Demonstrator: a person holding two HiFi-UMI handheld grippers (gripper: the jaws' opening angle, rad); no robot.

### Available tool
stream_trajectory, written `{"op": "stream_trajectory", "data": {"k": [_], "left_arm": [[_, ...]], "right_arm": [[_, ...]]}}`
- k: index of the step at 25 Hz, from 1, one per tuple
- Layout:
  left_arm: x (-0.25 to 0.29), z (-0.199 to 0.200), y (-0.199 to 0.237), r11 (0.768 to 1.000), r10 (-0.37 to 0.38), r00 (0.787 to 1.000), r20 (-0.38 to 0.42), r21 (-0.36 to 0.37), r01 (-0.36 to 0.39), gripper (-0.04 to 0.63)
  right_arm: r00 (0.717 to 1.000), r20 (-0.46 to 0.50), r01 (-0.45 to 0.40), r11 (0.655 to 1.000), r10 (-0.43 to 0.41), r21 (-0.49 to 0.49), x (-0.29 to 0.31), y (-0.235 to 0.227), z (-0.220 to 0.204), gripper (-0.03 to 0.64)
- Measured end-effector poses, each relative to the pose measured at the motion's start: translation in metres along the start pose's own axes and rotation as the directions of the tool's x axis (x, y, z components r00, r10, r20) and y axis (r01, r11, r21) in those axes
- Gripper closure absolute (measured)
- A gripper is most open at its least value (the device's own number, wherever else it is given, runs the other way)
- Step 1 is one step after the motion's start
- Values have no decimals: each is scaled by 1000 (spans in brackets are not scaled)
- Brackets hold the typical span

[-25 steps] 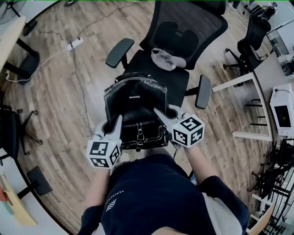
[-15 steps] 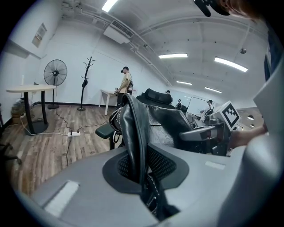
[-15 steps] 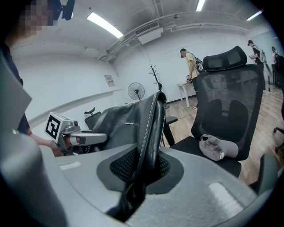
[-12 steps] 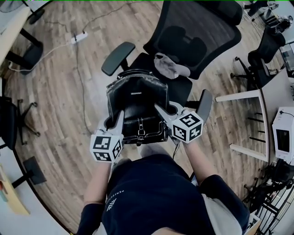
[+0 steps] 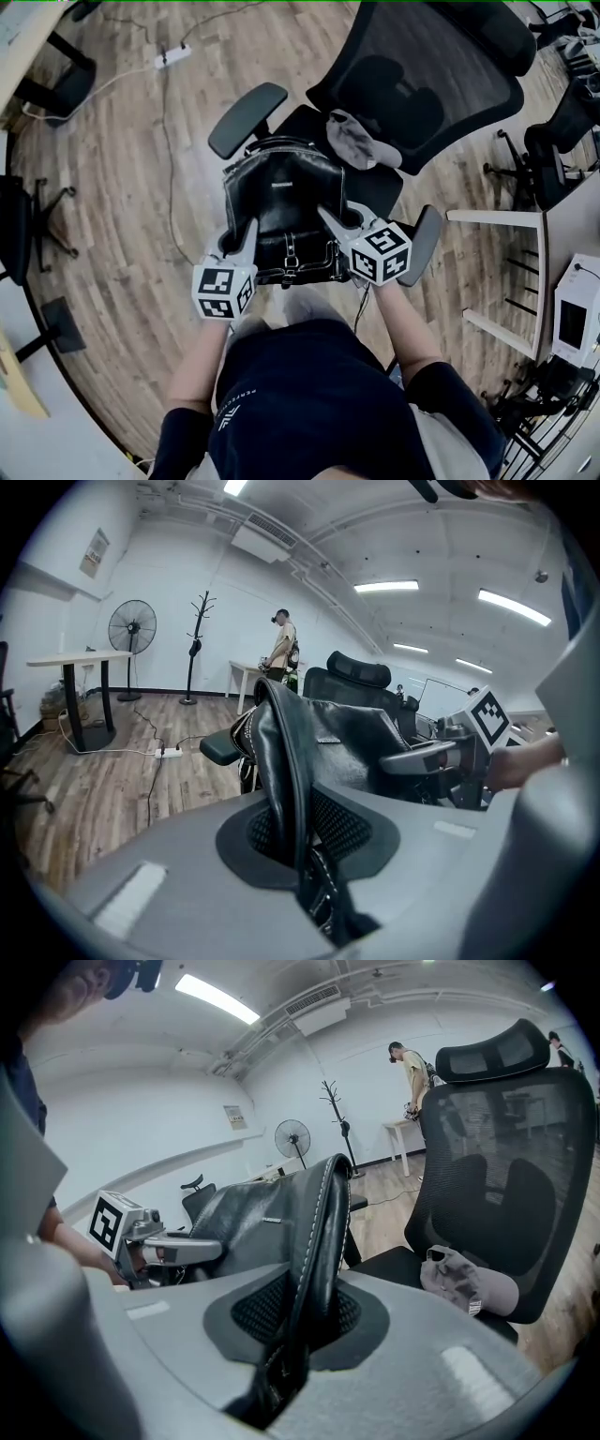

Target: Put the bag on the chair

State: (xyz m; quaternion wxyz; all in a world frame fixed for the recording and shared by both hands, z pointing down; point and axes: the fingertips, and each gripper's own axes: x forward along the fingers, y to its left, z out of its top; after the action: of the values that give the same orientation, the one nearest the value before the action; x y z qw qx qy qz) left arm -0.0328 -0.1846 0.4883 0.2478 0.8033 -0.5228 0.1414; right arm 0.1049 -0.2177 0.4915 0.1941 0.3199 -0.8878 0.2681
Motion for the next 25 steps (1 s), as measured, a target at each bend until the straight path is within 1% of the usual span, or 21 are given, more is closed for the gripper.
{"op": "stream_trajectory", "data": {"k": [6, 16, 25], "left_arm": [[31, -9, 4, 1000, 18, 999, -30, 2, -18, 532], [74, -28, 11, 1000, 20, 998, -67, 9, -19, 528], [113, -35, 21, 999, 7, 996, -84, 53, -3, 523]], "right_arm": [[1000, -23, -7, 1000, 7, -19, 20, -31, -4, 561], [999, -47, 17, 999, -18, -29, 41, -67, -19, 557], [999, -19, 47, 999, -47, -20, 59, -99, -26, 555]]}}
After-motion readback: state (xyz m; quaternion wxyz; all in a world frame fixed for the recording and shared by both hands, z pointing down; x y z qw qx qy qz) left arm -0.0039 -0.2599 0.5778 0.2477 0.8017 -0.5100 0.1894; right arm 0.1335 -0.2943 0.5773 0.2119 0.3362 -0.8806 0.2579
